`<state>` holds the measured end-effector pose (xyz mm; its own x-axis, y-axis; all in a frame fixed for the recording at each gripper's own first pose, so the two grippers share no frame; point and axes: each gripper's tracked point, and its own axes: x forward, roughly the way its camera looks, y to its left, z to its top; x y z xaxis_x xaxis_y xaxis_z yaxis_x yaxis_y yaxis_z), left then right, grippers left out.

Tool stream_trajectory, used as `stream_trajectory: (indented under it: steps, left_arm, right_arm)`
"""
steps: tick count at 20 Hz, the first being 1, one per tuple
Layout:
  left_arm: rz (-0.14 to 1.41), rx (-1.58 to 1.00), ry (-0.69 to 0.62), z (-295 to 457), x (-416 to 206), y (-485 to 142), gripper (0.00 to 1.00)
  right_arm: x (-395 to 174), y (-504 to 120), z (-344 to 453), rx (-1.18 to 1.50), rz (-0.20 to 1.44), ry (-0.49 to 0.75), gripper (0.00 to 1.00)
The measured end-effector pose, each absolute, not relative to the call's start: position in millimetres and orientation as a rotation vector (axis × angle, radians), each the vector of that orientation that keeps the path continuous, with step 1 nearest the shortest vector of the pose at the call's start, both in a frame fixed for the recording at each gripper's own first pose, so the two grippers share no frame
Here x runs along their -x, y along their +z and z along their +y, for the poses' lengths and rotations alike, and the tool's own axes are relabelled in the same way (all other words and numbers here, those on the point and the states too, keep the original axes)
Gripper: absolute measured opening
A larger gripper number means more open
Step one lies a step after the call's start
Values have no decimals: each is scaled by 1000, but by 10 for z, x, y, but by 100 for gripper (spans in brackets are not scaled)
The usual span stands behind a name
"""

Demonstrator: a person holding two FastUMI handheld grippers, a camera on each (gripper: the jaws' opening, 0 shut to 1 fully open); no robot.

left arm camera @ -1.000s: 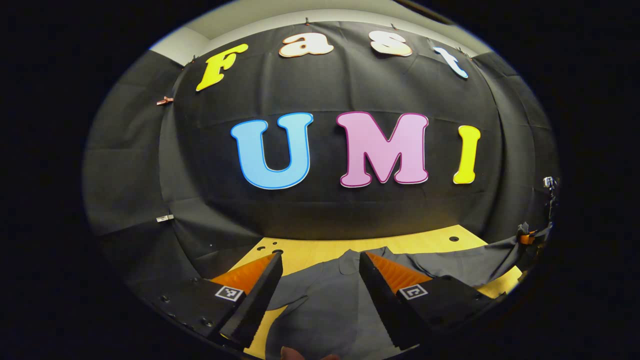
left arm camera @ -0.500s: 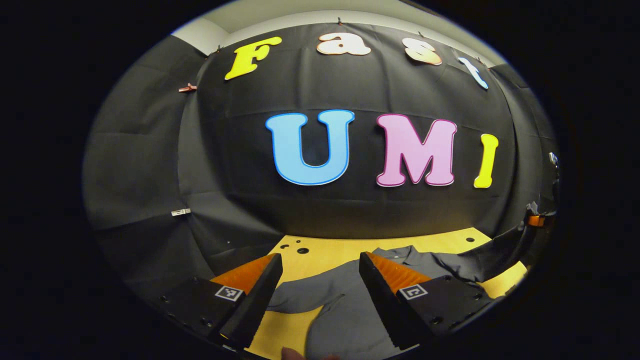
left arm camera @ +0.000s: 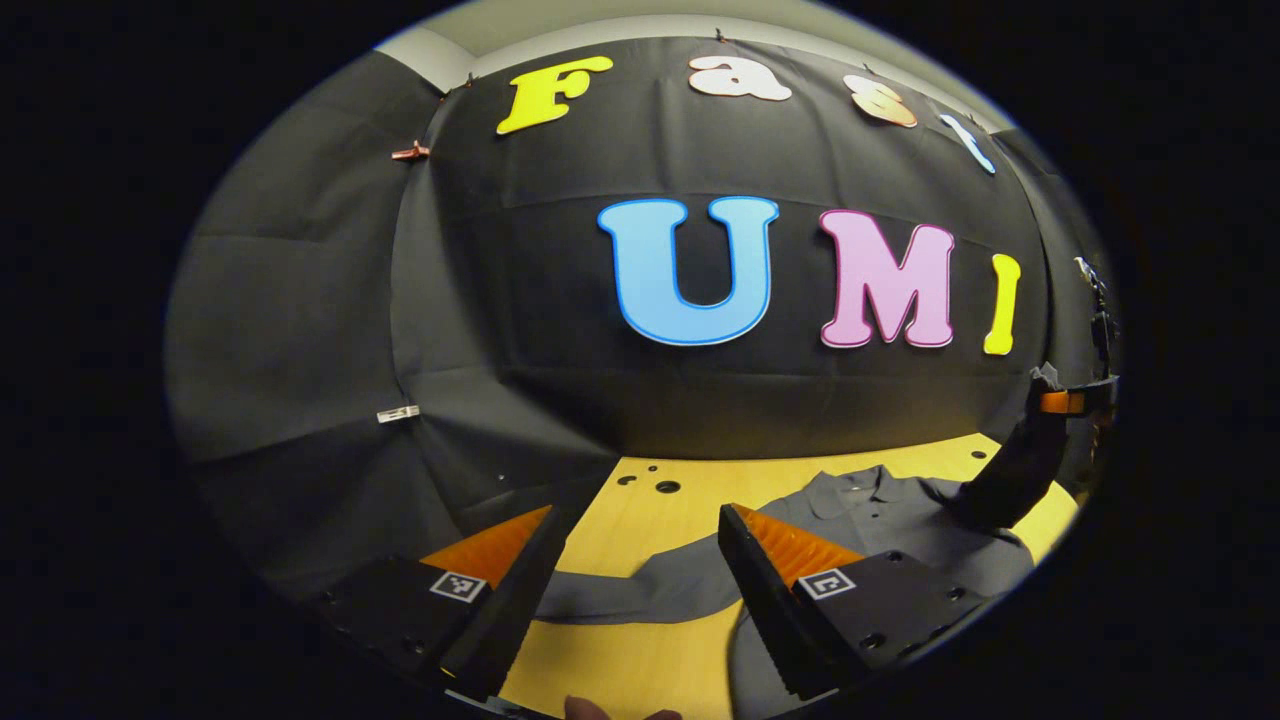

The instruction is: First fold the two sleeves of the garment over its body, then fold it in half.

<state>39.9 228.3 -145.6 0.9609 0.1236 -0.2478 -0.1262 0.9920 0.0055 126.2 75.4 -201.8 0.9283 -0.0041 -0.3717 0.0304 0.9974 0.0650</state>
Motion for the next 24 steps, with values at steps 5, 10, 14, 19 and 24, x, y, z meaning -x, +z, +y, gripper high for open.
stream_trajectory:
  steps: [5, 10, 14, 19, 24]
  left_arm:
    - [294, -26, 187, 2813, -503, -1843, 97]
    - [341, -34, 186, 3076, -659, -2238, 97]
    - [389, -37, 184, 3301, -789, -2615, 97]
    - [464, -34, 199, 3584, -838, -3059, 97]
    - [511, -22, 179, 3698, -893, -3411, 97]
  right_arm:
    - [-1369, -2472, 1432, -72, 460, 40, 9]
    - [-1384, -3042, 1913, -86, 557, 65, 9]
    - [-1364, -3498, 2203, -89, 641, 83, 10]
    - [-1300, -3895, 2513, -86, 742, 129, 15]
    - [-1198, -4202, 2798, -107, 837, 169, 29]
